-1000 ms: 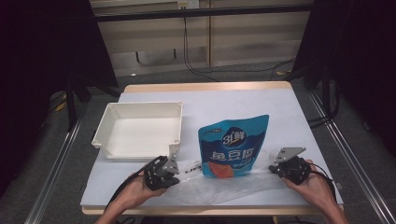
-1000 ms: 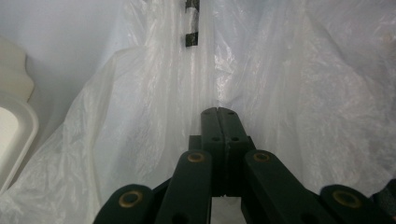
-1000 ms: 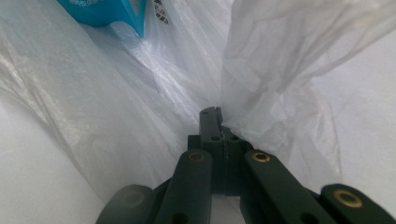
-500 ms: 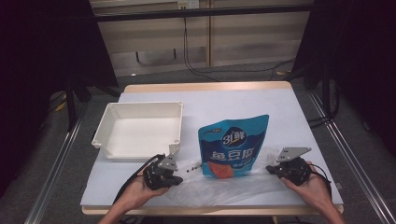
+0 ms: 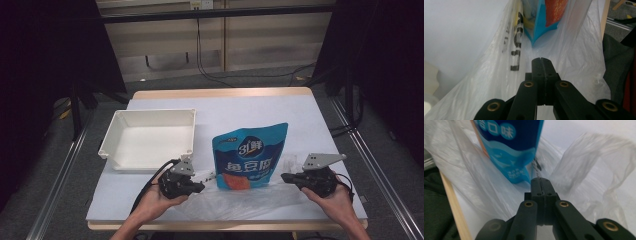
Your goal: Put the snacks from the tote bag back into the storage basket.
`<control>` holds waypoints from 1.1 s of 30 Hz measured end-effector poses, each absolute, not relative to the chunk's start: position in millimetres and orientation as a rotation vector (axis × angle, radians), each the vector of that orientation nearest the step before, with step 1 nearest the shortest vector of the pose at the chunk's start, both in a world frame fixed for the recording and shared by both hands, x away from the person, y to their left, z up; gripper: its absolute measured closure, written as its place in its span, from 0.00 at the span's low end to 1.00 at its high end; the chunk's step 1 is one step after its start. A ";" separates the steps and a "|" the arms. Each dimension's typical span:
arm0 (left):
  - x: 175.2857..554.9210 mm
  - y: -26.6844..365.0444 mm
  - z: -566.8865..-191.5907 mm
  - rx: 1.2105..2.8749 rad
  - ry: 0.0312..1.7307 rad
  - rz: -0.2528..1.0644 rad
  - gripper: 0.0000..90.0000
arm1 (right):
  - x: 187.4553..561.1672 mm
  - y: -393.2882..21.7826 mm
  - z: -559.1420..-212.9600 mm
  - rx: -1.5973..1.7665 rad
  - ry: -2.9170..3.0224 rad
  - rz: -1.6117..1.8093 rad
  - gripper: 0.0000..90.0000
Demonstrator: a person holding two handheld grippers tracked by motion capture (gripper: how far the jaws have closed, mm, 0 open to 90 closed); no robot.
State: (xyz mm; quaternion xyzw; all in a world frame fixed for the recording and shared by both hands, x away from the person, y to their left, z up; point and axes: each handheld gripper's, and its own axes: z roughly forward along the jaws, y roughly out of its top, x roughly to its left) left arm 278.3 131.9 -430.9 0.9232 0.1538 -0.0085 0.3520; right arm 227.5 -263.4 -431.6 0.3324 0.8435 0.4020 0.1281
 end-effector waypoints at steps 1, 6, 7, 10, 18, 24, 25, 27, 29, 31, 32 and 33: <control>279.5 128.2 -431.3 2.396 0.387 -0.021 1.00 | 227.3 -261.6 -431.7 0.963 2.460 1.176 1.00; 283.5 115.0 -432.8 2.385 0.391 -0.060 1.00 | 228.5 -246.8 -438.1 0.919 2.511 1.160 1.00; 283.8 112.4 -435.1 2.377 0.404 -0.057 1.00 | 229.2 -244.0 -439.7 0.919 2.522 1.147 1.00; 287.1 105.9 -444.5 2.418 0.397 -0.057 1.00 | 233.7 -240.0 -447.5 0.924 2.540 1.093 1.00; 274.5 100.7 -459.4 2.431 0.363 -0.090 1.00 | 231.4 -235.1 -466.7 0.933 2.598 1.003 1.00; 266.5 94.4 -456.8 2.435 0.329 -0.069 1.00 | 224.8 -234.1 -471.2 0.911 2.631 0.973 1.00; 265.5 91.9 -456.3 2.431 0.314 -0.069 1.00 | 224.6 -233.5 -471.1 0.911 2.643 0.983 1.00; 263.1 85.1 -457.2 2.427 0.279 -0.070 1.00 | 224.2 -231.2 -470.2 0.900 2.659 0.977 1.00; 261.0 78.6 -459.9 2.457 0.232 -0.085 1.00 | 223.4 -226.1 -469.1 0.874 2.675 0.977 1.00; 255.5 72.8 -465.5 2.467 0.225 -0.075 1.00 | 221.4 -220.6 -465.9 0.846 2.678 0.984 1.00; 253.1 71.6 -466.4 2.467 0.208 -0.082 1.00 | 220.1 -218.3 -464.0 0.838 2.673 0.993 1.00; 251.8 70.6 -466.3 2.468 0.205 -0.085 1.00 | 219.3 -216.1 -462.1 0.830 2.665 1.019 1.00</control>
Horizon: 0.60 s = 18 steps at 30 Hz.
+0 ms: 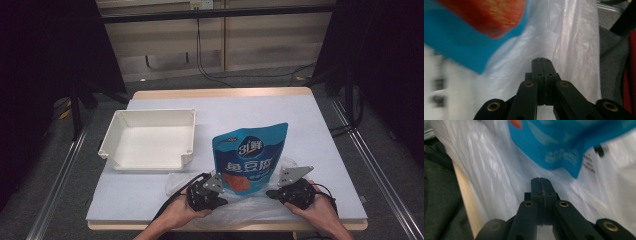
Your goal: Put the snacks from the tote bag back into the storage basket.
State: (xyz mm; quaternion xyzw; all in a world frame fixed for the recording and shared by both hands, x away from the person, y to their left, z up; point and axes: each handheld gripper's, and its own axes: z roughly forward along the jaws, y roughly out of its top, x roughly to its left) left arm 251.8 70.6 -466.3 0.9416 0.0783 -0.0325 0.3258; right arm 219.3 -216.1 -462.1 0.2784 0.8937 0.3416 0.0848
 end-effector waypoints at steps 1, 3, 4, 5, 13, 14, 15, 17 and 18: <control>250.3 69.7 -465.5 2.474 0.202 -0.090 1.00 | 218.9 -215.0 -460.8 0.834 2.657 1.024 1.00; 248.4 67.6 -466.2 2.468 0.205 -0.073 1.00 | 218.7 -211.6 -458.3 0.847 2.632 1.060 1.00; 248.7 67.0 -466.2 2.470 0.211 -0.077 1.00 | 218.0 -208.7 -457.6 0.856 2.630 1.084 1.00; 249.8 67.2 -465.4 2.477 0.211 -0.090 1.00 | 216.9 -204.5 -457.2 0.847 2.629 1.103 1.00; 262.3 75.9 -465.9 2.469 0.268 -0.041 1.00 | 209.0 -186.6 -468.4 0.802 2.704 1.043 1.00; 264.2 77.9 -467.6 2.452 0.284 -0.030 1.00 | 208.7 -188.6 -471.0 0.809 2.708 1.047 1.00; 265.9 80.4 -468.3 2.443 0.292 -0.036 1.00 | 208.4 -191.3 -472.4 0.811 2.709 1.056 1.00; 267.3 83.7 -468.6 2.438 0.299 -0.034 1.00 | 206.8 -195.0 -472.7 0.824 2.703 1.062 1.00; 267.5 84.8 -468.6 2.438 0.304 -0.026 1.00 | 205.5 -196.7 -472.5 0.827 2.703 1.054 1.00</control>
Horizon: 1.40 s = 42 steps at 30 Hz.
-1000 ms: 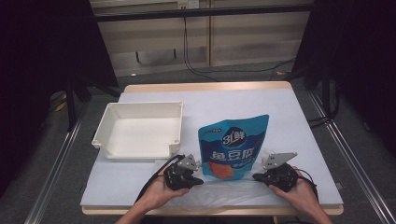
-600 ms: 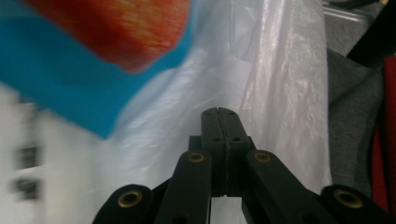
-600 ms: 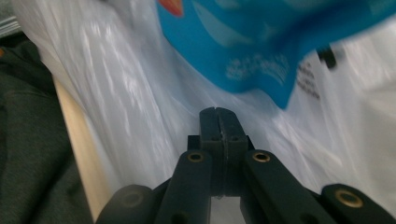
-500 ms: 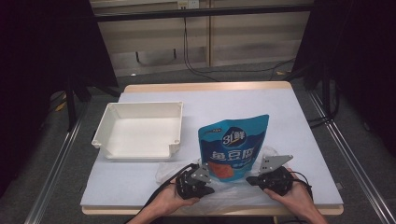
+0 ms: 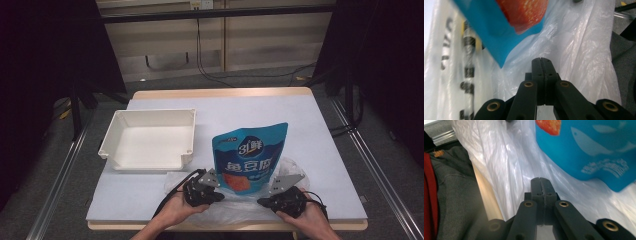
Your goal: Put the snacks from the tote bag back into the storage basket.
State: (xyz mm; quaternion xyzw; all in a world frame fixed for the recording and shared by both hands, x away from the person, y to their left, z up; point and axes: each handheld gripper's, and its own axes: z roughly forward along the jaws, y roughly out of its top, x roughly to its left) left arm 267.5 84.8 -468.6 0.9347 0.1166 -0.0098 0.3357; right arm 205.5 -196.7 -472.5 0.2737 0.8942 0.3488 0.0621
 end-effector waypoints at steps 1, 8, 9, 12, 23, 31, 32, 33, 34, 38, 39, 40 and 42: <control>268.1 86.5 -468.8 2.431 0.316 -0.040 1.00 | 204.6 -197.8 -473.6 0.826 2.699 1.071 1.00; 275.7 98.2 -470.0 2.411 0.368 -0.031 1.00 | 200.0 -205.2 -473.9 0.842 2.692 1.072 1.00; 276.2 99.4 -469.2 2.423 0.363 -0.033 1.00 | 198.9 -206.1 -473.8 0.845 2.690 1.068 1.00; 276.4 100.0 -466.5 2.465 0.375 0.024 1.00 | 198.1 -206.1 -473.4 0.844 2.688 1.060 1.00; 273.9 102.9 -463.2 2.371 0.379 -0.026 0.97 | 200.8 -213.6 -471.3 0.872 2.630 1.070 1.00; 265.7 117.2 -444.9 2.246 0.380 -0.012 0.91 | 192.5 -224.4 -457.7 0.927 2.474 1.230 1.00; 265.7 118.6 -444.0 2.236 0.387 -0.019 0.90 | 191.0 -226.8 -456.1 0.939 2.448 1.251 1.00; 265.8 121.9 -441.5 2.249 0.387 0.002 0.90 | 189.4 -227.9 -455.2 0.945 2.437 1.259 1.00; 265.5 124.1 -441.1 2.231 0.395 0.002 0.88 | 186.9 -229.5 -454.4 0.942 2.421 1.277 1.00; 264.6 133.3 -439.1 2.202 0.415 0.012 0.80 | 176.1 -237.6 -454.1 0.982 2.335 1.339 1.00; 264.8 135.0 -438.0 2.185 0.436 0.011 0.76 | 173.8 -239.7 -453.4 0.993 2.321 1.360 1.00; 266.1 137.0 -435.8 2.183 0.444 0.016 0.74 | 171.6 -242.0 -452.5 1.001 2.305 1.380 1.00; 268.1 140.3 -431.7 2.148 0.462 0.016 0.69 | 167.7 -245.5 -450.9 1.023 2.277 1.416 1.00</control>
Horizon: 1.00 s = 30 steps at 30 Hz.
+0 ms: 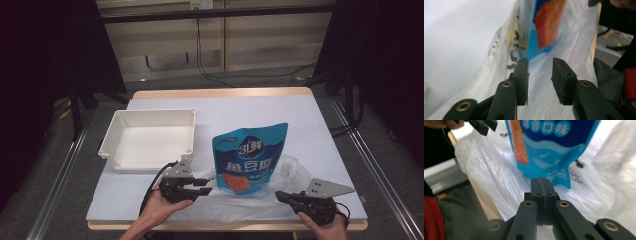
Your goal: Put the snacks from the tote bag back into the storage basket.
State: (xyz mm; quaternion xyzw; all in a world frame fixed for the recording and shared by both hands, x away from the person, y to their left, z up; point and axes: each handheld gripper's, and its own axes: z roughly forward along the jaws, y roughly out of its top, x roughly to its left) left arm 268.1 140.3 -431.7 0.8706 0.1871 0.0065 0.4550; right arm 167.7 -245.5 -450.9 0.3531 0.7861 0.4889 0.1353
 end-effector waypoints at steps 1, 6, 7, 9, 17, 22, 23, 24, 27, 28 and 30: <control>268.6 141.6 -429.0 2.136 0.462 0.013 0.67 | 166.6 -246.7 -450.7 1.024 2.272 1.437 0.97; 268.4 149.0 -414.1 2.084 0.477 0.051 0.56 | 162.5 -249.5 -446.8 1.027 2.230 1.471 0.83; 268.0 149.5 -411.7 2.083 0.478 0.067 0.54 | 161.2 -249.1 -446.2 1.023 2.219 1.467 0.79; 268.8 149.4 -407.1 2.087 0.465 0.071 0.47 | 156.1 -249.8 -445.5 1.018 2.214 1.474 0.75; 272.0 145.5 -383.7 2.102 0.443 0.150 0.22 | 146.4 -254.5 -444.4 1.031 2.149 1.462 0.43; 278.5 141.6 -363.1 2.092 0.424 0.140 0.15 | 148.1 -254.5 -445.0 1.046 2.138 1.451 0.35; 280.0 139.5 -358.9 2.097 0.415 0.129 0.14 | 148.8 -255.0 -445.3 1.049 2.137 1.450 0.35; 280.9 138.4 -355.8 2.099 0.406 0.128 0.16 | 148.6 -255.3 -445.0 1.055 2.135 1.447 0.35; 284.2 133.5 -345.4 2.116 0.368 0.126 0.24 | 148.0 -255.9 -444.1 1.046 2.129 1.450 0.35; 285.2 132.3 -342.1 2.118 0.360 0.124 0.24 | 147.9 -255.9 -444.0 1.047 2.129 1.451 0.35; 286.0 128.5 -335.2 2.108 0.335 0.121 0.30 | 148.6 -256.1 -445.0 1.052 2.134 1.451 0.35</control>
